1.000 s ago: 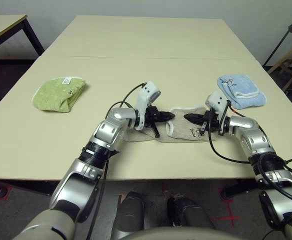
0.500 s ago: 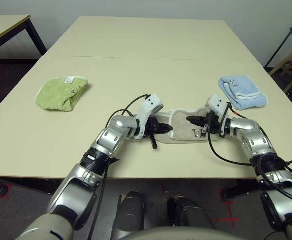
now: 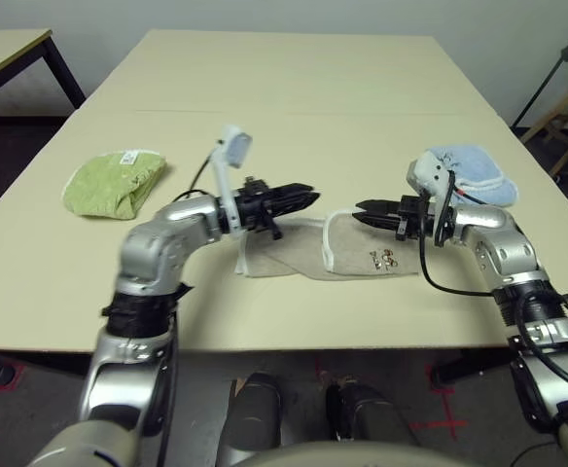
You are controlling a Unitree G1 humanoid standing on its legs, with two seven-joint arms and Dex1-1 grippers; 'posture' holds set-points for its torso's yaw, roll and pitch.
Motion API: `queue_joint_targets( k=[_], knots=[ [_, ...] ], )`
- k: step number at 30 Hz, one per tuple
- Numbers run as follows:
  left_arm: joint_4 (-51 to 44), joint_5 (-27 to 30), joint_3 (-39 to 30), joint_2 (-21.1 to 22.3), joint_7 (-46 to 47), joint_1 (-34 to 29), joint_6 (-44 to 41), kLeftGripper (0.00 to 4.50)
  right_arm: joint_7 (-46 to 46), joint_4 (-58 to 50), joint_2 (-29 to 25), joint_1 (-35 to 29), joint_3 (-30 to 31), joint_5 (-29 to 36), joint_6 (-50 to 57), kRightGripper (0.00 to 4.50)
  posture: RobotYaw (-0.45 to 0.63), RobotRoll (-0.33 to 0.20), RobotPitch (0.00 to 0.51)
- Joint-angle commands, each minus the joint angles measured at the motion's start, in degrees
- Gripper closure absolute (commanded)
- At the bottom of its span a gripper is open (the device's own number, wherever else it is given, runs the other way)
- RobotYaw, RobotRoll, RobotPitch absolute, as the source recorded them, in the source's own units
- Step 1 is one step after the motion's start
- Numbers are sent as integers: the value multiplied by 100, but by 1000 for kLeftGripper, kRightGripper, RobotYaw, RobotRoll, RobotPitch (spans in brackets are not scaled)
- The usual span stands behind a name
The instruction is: Fold the towel and set it aside.
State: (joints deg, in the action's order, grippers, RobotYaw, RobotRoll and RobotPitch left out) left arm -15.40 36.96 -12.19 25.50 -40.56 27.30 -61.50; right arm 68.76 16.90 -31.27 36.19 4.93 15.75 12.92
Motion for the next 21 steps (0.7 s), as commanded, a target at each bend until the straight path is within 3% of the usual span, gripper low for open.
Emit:
queue_joint_targets(
  k=[1,3,5,7,16,21],
  knots=[
    [-601,563,-616,-77,733,-125,-1240,1086,446,117,-234,144,-17,38,-274,729,202,0,148],
    [-874,918,-1065,-275,1038,-114,-2098,434,576,313,-310,283,-11,-39,-524,22,204,0,147],
    [-1066,1162,-1364,-411,1285,-123,-2832,29,702,496,-369,406,13,-92,-700,0,204,0,147],
    [-1211,1497,-1422,-410,1618,-304,-3081,29,796,652,-425,504,42,-185,-987,0,216,0,145],
    [-872,4243,-1662,-259,3851,-1313,-3100,29,1242,1375,-621,601,18,-381,-2152,0,220,0,136],
    [-771,6764,-593,561,6240,-2064,-1190,29,1588,1857,-651,728,3,-355,-2562,0,227,0,132]
  ],
)
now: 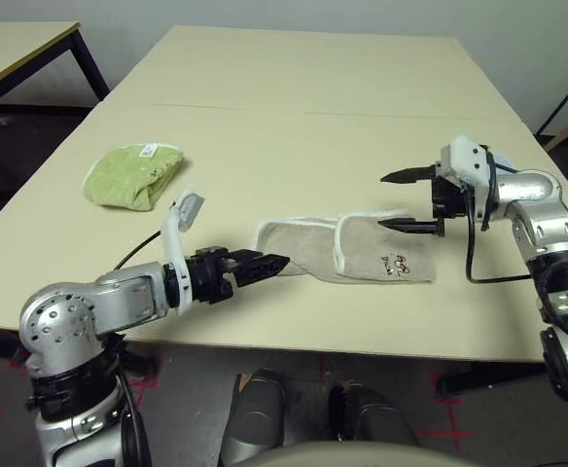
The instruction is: Fold the towel and set it aside.
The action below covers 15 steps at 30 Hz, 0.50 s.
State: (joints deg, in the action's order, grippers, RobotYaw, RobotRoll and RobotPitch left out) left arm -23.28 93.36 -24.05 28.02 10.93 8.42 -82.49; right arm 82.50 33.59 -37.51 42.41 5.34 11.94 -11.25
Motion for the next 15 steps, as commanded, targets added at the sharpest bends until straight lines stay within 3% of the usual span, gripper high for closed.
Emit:
queue_joint_targets(
  k=[1,4,15],
  knots=[
    [-24,1407,826,444,1395,-229,1229,29,349,237,-25,137,-33,80,-130,0,229,0,132],
    [-125,1929,1388,722,1987,-309,2017,29,608,252,-30,208,-28,165,11,0,226,0,133],
    [-43,1964,2481,905,2500,-395,3045,29,754,32,-107,223,-68,201,363,0,213,0,144]
  ],
)
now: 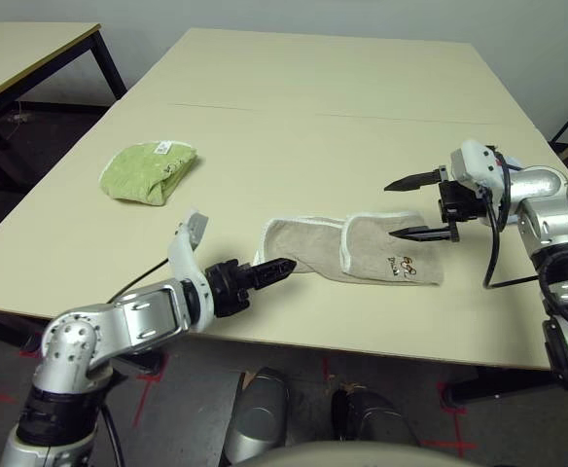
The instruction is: Fold the towel and set it aside.
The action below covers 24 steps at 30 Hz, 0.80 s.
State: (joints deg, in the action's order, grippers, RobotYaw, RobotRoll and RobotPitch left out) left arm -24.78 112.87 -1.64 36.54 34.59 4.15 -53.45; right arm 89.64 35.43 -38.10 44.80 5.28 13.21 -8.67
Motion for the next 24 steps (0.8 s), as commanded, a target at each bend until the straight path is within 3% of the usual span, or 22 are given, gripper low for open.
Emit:
queue_joint_targets(
  k=[1,7,15,24],
  knots=[
    [170,-32,286,48,192,75,217,29,41,-188,-48,-16,-62,79,130,0,213,0,144],
    [510,-416,424,-18,204,269,405,29,221,-519,-149,-50,-87,253,509,0,204,0,146],
    [657,-934,519,-418,149,366,503,29,286,-1095,-723,-264,184,761,1174,0,198,0,153],
    [818,-1361,427,-694,128,362,535,29,286,-1441,-1806,-710,750,1217,1329,0,189,0,158]
  ],
)
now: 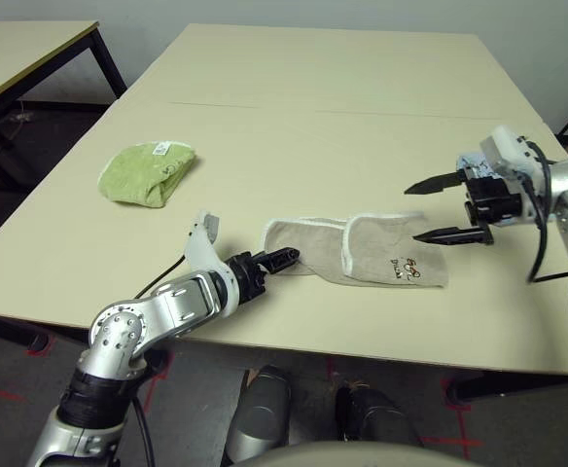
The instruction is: Fold the towel and set it aside.
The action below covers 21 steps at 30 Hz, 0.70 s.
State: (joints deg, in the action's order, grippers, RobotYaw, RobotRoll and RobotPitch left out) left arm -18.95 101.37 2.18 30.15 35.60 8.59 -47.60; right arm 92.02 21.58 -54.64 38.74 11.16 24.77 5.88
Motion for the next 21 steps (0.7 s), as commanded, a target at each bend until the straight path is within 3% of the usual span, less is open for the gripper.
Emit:
queue_joint_targets(
  k=[1,3,12,17,21],
  knots=[
    [258,-236,44,-74,4,-68,-63,29,48,-37,-158,-106,151,58,-130,0,189,0,158],
    [301,-293,28,-121,-28,-44,-72,29,48,-37,-154,-97,127,78,-97,0,189,0,158],
    [336,-435,-132,-287,-74,-38,-92,2861,48,29,58,80,22,-29,-34,0,187,0,160],
    [297,-431,-389,-155,-65,-141,-57,4472,48,90,119,139,26,-73,-41,0,192,0,163],
    [332,-433,-709,66,-145,-220,-81,4490,48,124,151,157,21,-105,-39,0,195,0,163]
  ],
)
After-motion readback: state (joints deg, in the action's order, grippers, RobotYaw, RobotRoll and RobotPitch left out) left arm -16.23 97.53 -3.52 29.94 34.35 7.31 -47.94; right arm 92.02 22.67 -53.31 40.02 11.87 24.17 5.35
